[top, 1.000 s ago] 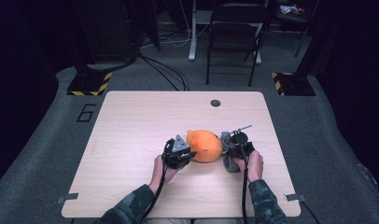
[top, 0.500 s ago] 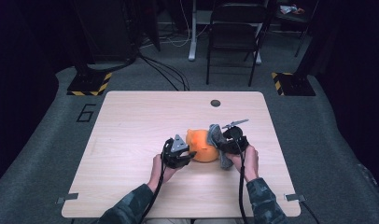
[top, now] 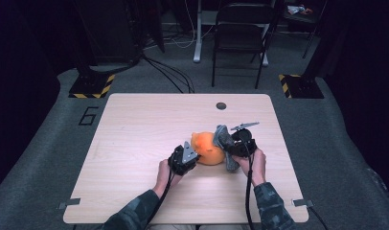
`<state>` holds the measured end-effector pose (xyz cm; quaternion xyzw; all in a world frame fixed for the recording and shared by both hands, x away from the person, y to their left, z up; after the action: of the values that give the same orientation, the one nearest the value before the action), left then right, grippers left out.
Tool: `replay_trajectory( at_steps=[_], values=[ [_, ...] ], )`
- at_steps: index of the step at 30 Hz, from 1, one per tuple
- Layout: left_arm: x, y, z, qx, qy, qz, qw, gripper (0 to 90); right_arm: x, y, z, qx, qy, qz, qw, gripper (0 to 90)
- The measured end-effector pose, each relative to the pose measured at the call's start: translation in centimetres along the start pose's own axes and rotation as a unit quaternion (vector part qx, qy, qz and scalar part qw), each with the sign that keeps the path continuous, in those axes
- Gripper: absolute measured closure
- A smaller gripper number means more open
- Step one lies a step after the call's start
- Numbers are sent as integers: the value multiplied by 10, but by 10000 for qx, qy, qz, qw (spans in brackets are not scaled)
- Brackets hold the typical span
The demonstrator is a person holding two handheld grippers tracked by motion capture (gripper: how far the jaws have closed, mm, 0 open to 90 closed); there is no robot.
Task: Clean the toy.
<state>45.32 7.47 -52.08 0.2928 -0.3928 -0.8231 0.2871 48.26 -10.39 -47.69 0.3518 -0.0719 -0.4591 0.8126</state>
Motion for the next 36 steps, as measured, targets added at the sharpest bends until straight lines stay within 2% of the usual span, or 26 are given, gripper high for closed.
replay_trajectory(
  at_steps=[3,6,7,10,11,13,16,18,23,26,30,36],
  values=[
    [-5,5,6,-36,-166,400,9991,782,-9,9,13,132,0,89,9999,774],
    [-8,11,12,-30,-358,847,9958,784,-26,20,26,367,224,193,9989,774],
    [-8,14,15,-18,-433,930,9947,785,-35,23,30,440,338,319,9980,774],
    [-5,19,21,21,-544,929,9942,786,-59,26,28,492,569,452,9961,774],
    [-3,19,20,20,-562,920,9942,786,-63,26,25,431,567,543,9960,774],
    [0,17,18,-40,-544,828,9951,786,-67,23,15,276,377,682,9966,775],
    [0,13,15,-70,-528,772,9956,785,-61,19,5,191,239,705,9970,775],
    [-1,12,14,-68,-511,736,9960,782,-57,17,4,180,258,666,9973,775],
    [-2,11,13,-114,-577,734,9956,769,-44,12,3,32,-31,669,9978,776],
    [-1,11,12,-88,-555,708,9959,762,-34,7,1,-30,88,470,9989,776],
    [-2,11,12,-87,-588,753,9954,760,-20,3,0,-122,-63,369,9992,776],
    [-2,11,12,-70,-606,770,9952,758,6,-13,-10,-354,-225,-33,9991,776]
  ],
)
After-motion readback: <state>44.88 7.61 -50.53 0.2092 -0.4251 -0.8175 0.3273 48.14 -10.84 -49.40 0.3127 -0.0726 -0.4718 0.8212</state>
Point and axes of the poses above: each handheld gripper's, and its own axes: z roughly backward along the jaws, y roughly out of its top, x roughly to its right, the point moved 6 cm from there along -z, roughly forward along the jaws, and after that the axes turned 7 degrees about y, right-handed, at the moved point
